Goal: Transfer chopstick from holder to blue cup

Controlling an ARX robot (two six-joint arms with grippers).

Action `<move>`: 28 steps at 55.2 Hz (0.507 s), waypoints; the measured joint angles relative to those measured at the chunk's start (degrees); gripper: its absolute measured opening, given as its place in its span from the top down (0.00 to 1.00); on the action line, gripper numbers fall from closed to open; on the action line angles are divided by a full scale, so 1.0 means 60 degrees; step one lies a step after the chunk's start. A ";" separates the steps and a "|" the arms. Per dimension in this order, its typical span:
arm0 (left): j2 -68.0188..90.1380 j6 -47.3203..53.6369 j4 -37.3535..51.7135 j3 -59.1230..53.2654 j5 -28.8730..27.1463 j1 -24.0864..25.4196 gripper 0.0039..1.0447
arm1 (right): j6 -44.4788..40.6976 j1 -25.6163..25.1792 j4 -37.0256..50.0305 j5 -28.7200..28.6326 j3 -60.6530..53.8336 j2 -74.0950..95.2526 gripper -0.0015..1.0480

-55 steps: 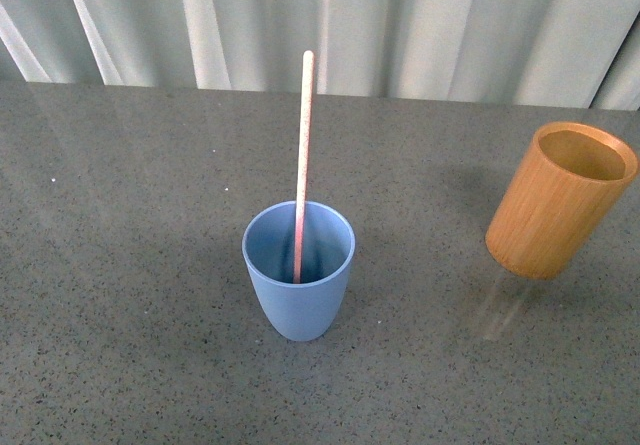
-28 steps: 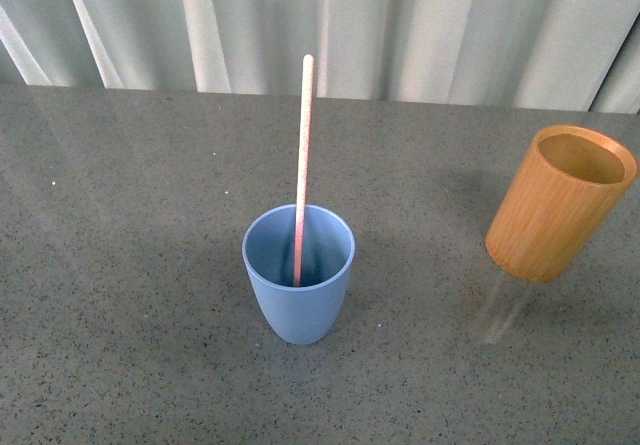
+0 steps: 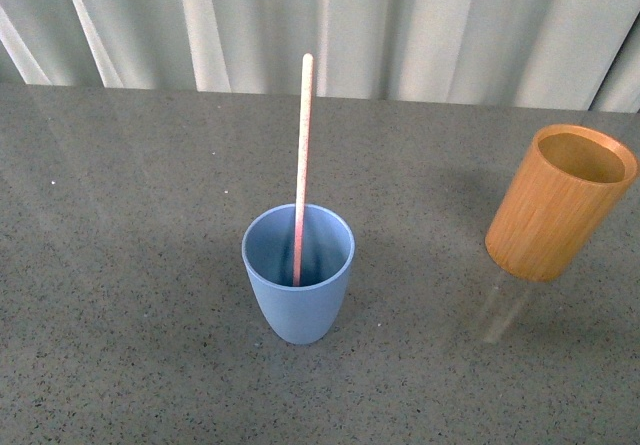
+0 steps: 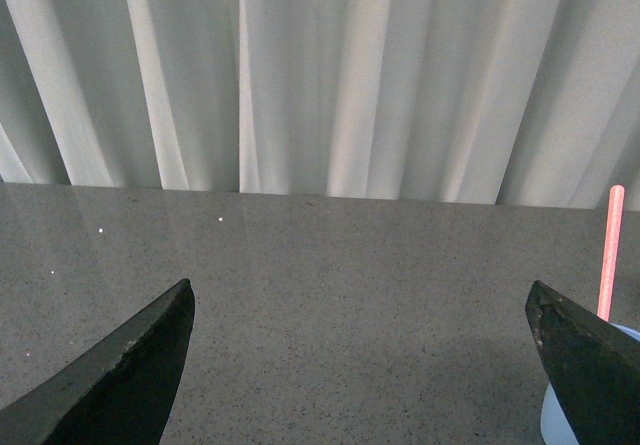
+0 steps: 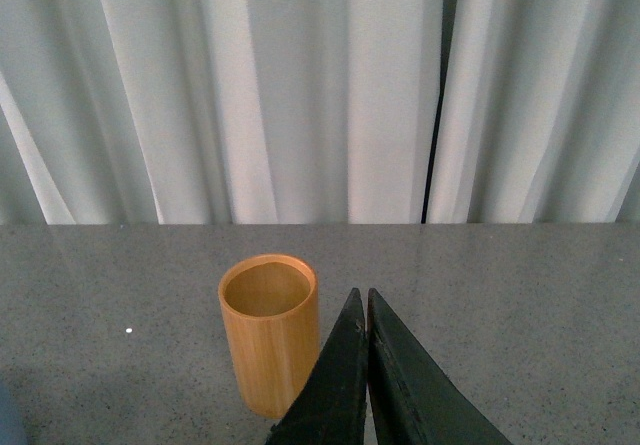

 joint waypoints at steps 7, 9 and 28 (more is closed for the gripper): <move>-0.0004 0.0000 0.0000 0.0000 0.0000 0.0000 0.06 | 0.0000 0.0000 0.0000 0.0000 0.0000 0.0000 0.99; -0.0004 0.0000 0.0000 0.0000 0.0000 0.0000 0.06 | -0.0007 0.0000 0.0000 0.0000 0.0000 0.0000 0.94; -0.0004 0.0000 0.0000 0.0000 0.0000 0.0000 0.06 | -0.0004 0.0000 0.0000 0.0000 0.0000 0.0000 0.27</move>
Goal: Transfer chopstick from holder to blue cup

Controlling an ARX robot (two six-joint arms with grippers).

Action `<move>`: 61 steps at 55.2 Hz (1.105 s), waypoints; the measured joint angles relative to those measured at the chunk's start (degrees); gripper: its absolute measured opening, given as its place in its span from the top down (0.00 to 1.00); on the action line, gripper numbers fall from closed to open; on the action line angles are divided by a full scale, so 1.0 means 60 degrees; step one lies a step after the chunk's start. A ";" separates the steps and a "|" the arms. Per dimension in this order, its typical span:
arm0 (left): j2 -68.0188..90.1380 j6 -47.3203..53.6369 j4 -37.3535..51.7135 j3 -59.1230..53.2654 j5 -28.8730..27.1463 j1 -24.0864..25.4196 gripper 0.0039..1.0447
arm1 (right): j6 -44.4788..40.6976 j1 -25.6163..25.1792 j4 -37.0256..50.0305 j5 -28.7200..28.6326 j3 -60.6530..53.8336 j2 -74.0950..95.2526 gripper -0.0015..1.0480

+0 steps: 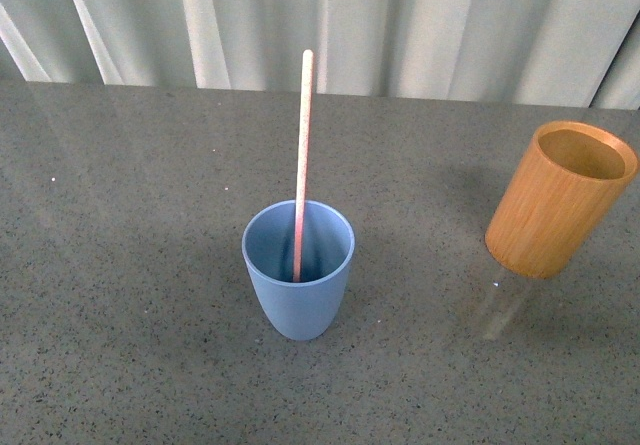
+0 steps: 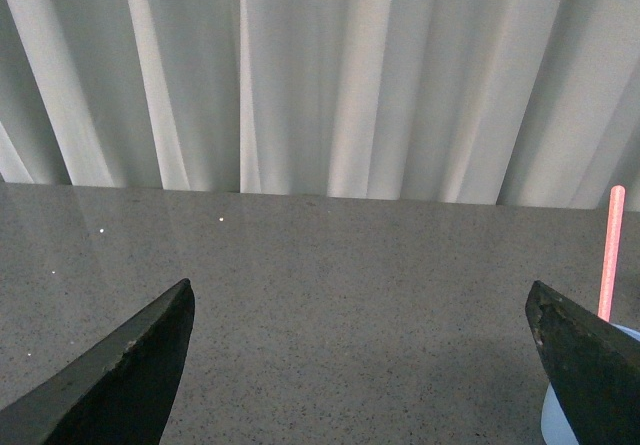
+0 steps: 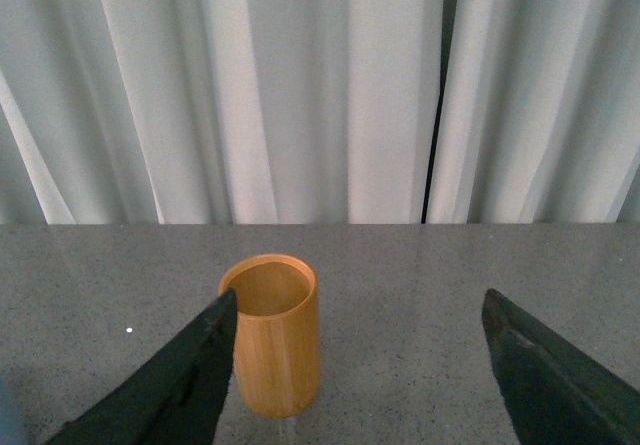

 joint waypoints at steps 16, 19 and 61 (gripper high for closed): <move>0.0000 0.0000 0.0000 0.0000 0.0000 0.0000 0.06 | 0.0011 0.0000 -0.0004 0.0000 0.0000 0.0000 0.10; 0.0000 0.0000 0.0000 0.0000 0.0000 0.0000 0.06 | 0.0011 0.0000 -0.0004 0.0000 0.0000 0.0000 0.10; 0.0000 0.0000 0.0000 0.0000 0.0000 0.0000 0.06 | 0.0011 0.0000 -0.0004 0.0000 0.0000 0.0000 0.10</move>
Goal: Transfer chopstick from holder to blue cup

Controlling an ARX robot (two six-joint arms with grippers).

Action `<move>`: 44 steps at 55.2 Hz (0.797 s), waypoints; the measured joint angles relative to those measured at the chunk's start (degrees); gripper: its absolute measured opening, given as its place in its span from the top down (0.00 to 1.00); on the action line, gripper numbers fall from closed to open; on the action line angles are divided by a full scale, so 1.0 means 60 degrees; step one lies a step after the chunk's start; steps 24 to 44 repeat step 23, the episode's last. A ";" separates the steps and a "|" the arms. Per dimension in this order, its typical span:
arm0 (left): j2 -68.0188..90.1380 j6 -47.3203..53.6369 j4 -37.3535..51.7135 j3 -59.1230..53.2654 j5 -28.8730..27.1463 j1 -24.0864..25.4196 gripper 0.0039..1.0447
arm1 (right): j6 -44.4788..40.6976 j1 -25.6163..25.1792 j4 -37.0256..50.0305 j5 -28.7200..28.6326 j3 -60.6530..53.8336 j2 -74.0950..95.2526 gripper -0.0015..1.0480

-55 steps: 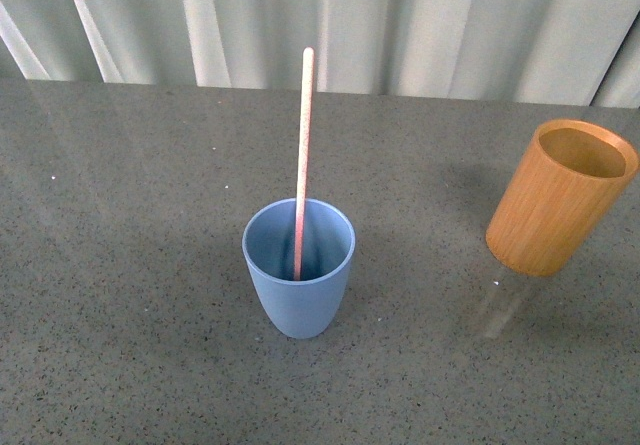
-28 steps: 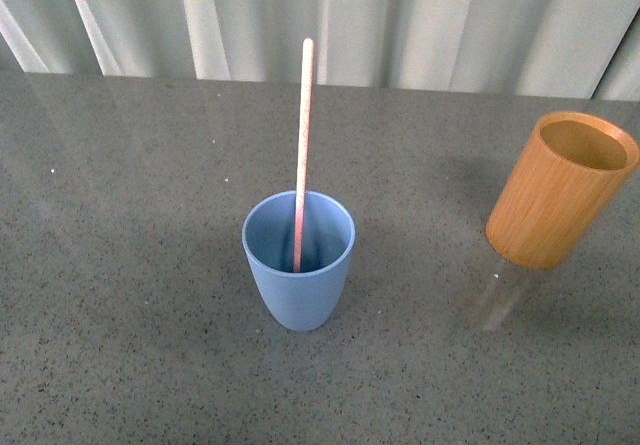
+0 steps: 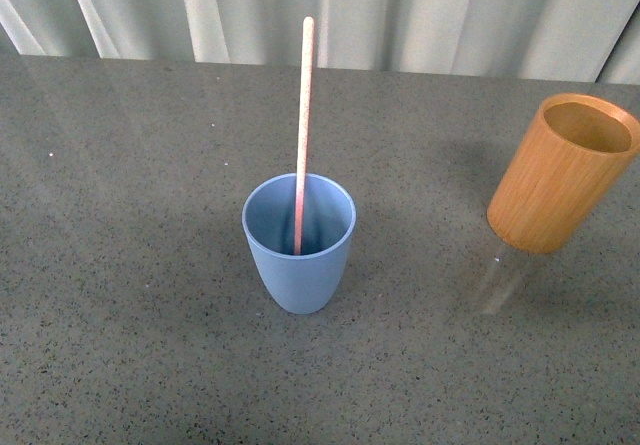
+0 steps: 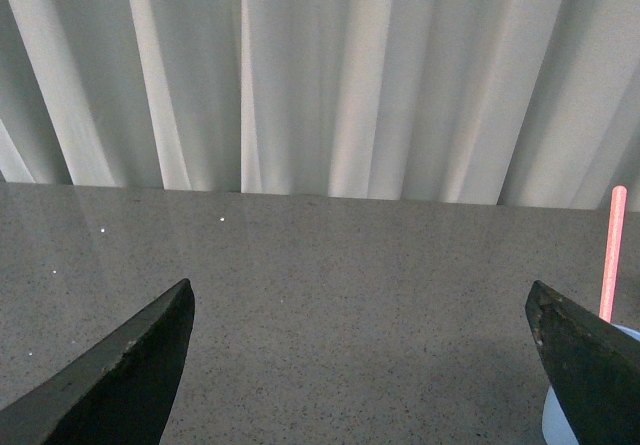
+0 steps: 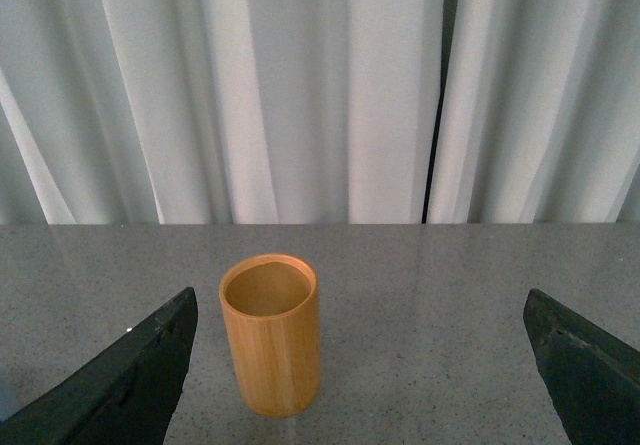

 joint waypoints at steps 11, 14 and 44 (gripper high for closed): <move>0.0000 0.0000 0.0000 0.0000 0.0000 0.0000 0.06 | 0.0000 0.0000 0.0000 0.0000 0.0000 0.0000 0.10; 0.0000 0.0000 0.0000 0.0000 0.0000 0.0000 0.06 | 0.0000 0.0000 0.0000 0.0000 0.0000 0.0000 0.10; 0.0000 0.0000 0.0000 0.0000 0.0000 0.0000 0.06 | 0.0000 0.0000 0.0000 0.0000 0.0000 0.0000 0.10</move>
